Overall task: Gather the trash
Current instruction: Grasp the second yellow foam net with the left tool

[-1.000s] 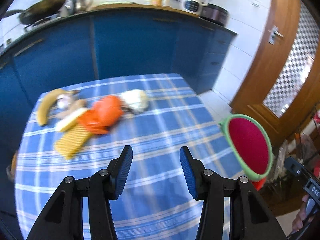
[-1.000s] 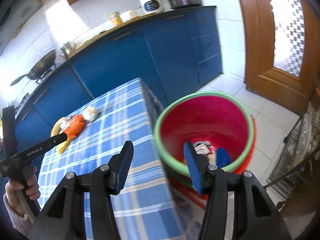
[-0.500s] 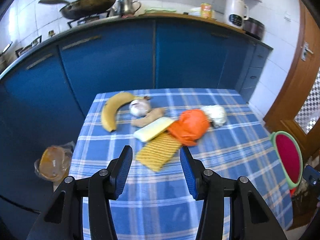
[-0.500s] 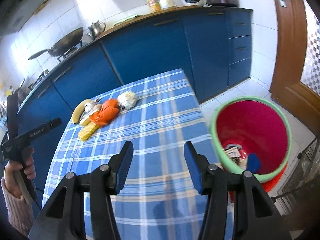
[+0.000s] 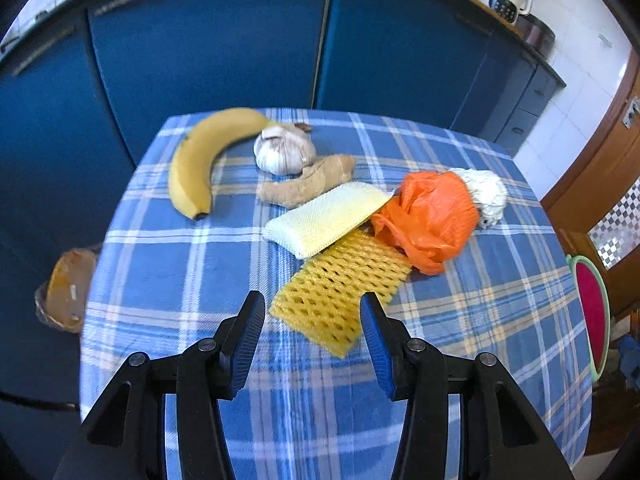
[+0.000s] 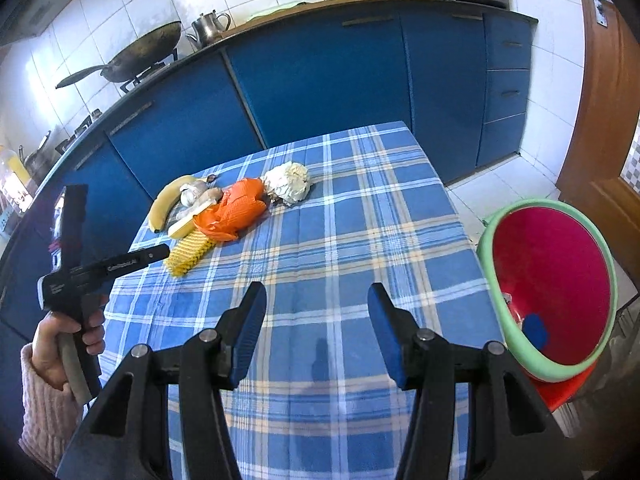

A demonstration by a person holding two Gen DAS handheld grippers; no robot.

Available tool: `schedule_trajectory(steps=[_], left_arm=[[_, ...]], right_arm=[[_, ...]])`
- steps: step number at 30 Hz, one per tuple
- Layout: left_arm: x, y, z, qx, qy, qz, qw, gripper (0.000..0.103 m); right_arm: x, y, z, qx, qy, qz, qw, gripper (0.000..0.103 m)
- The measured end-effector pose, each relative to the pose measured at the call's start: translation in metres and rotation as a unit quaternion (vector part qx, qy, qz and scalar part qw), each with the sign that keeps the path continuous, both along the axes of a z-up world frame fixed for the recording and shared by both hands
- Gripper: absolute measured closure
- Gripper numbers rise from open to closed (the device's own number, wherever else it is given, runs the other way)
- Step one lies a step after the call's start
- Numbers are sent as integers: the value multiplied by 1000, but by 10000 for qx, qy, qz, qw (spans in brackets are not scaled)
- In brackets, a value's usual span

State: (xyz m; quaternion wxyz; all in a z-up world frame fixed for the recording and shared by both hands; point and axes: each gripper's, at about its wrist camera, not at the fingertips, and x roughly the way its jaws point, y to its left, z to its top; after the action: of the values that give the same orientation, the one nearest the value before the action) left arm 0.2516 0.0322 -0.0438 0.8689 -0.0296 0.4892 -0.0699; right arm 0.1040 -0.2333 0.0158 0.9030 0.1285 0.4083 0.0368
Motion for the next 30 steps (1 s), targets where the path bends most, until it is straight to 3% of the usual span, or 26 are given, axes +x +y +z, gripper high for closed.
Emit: schedule_trajectory(steps=[7,13,14,19,25,30], left_arm=[[14,-8,-20,-99,182,97,9997,51],[18,-18,-23,6,53,186,9998,51],[18,-19,-23,-7,29,190,9998,53],[12,-20,-22,-291,-45,81,9995,82],[-11,-13,-13,-542,-232,175,9981,85],[-39,2,4,-415,-510,229,9976,85]], right_arm=[[16,3,-7,-63,111,72,9999,48],[24,4,-12,-58,159,107,9998,48],[25,4,-13,-50,174,113,9998,48],[27,5,-19,-16,244,140,9996,48],[26,11,-21,-81,280,216,9993,48],[29,23,-23,-132,300,362,9988,48]])
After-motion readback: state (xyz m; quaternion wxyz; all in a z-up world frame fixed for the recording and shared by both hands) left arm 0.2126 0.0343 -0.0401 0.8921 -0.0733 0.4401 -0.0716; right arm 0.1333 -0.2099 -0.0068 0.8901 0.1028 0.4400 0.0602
